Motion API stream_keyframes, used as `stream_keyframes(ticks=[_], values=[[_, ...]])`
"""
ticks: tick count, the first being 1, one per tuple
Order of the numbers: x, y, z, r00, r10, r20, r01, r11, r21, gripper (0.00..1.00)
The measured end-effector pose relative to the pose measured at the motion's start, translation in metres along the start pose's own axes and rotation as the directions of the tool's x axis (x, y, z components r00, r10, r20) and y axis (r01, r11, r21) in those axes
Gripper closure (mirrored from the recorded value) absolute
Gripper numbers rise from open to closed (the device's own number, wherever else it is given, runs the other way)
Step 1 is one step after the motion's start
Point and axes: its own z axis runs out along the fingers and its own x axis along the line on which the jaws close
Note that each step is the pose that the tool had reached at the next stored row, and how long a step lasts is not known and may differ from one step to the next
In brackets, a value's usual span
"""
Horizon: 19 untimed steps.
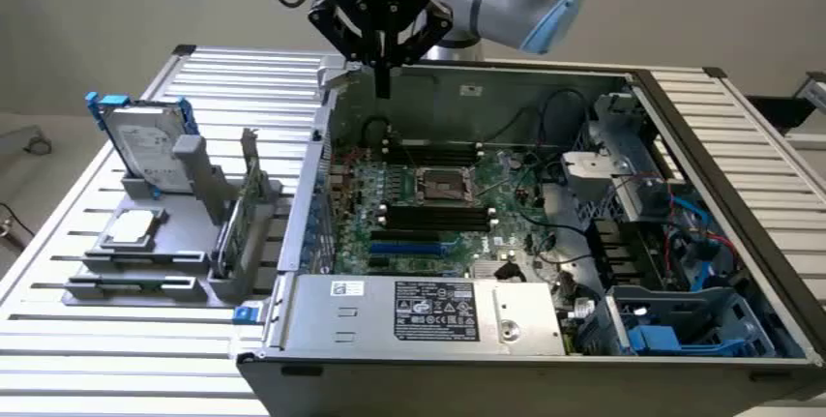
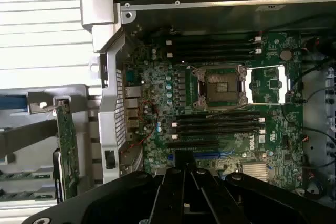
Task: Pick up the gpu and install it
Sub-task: 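Reach for the gpu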
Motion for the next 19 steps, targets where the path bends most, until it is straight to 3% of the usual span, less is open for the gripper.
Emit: stream_keyframes(ticks=[8,19], values=[[0.000,0.0000,0.0000,1.0000,0.000,-0.0014,0.000,1.0000,0.0001,0.89],[0.049,-0.0035,-0.0008,1.0000,0.000,-0.0014,0.000,1.0000,0.0001,0.89]])
